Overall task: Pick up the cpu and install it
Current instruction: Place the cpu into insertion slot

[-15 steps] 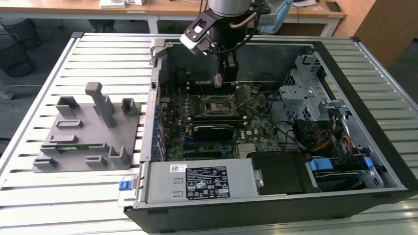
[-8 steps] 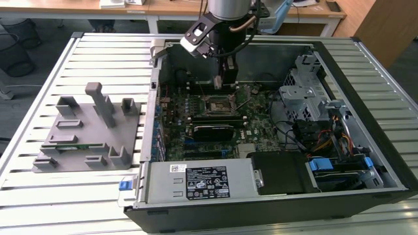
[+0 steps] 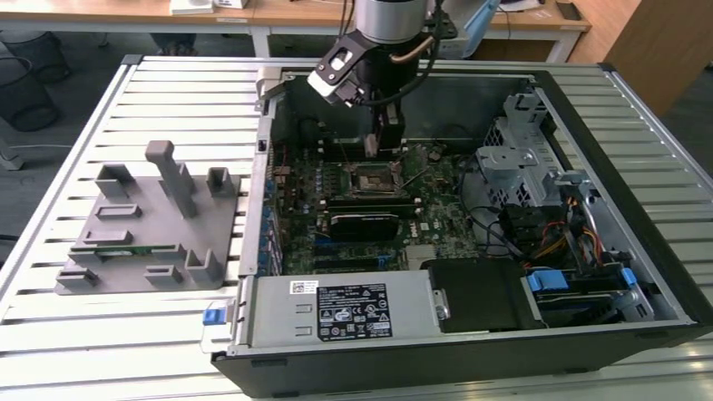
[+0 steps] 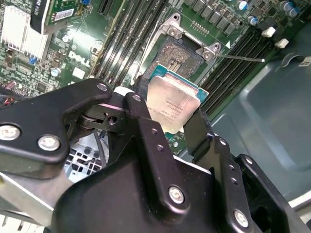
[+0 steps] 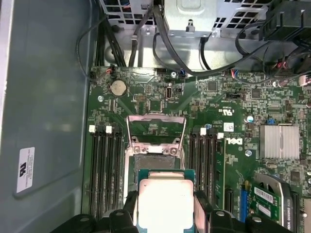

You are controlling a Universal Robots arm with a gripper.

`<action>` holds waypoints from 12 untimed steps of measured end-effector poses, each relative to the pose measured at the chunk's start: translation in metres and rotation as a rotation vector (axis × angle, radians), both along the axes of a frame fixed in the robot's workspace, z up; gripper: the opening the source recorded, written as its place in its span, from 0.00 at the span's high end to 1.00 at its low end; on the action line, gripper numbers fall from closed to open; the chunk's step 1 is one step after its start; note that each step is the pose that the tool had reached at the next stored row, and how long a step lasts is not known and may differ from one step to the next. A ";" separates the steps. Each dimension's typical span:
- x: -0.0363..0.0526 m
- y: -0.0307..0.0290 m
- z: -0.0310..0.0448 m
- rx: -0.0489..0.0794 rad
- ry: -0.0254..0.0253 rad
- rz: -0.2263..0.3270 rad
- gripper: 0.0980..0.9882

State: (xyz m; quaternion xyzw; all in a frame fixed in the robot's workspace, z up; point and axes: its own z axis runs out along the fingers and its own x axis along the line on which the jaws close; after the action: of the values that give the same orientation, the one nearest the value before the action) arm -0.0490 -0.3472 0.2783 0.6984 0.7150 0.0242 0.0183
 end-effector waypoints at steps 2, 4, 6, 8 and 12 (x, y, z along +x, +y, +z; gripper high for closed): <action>0.0000 0.0002 -0.0033 0.000 0.0000 0.000 0.50; 0.0000 0.0003 -0.0060 0.000 0.0000 0.000 0.50; 0.0000 0.0004 -0.0081 0.000 0.0000 0.000 0.50; 0.0000 0.0005 -0.0101 0.000 0.0000 0.000 0.50; 0.0000 0.0005 -0.0141 0.000 -0.0001 -0.001 0.50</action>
State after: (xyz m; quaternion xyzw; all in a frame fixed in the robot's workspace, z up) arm -0.0490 -0.3468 0.2642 0.6986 0.7148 0.0242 0.0183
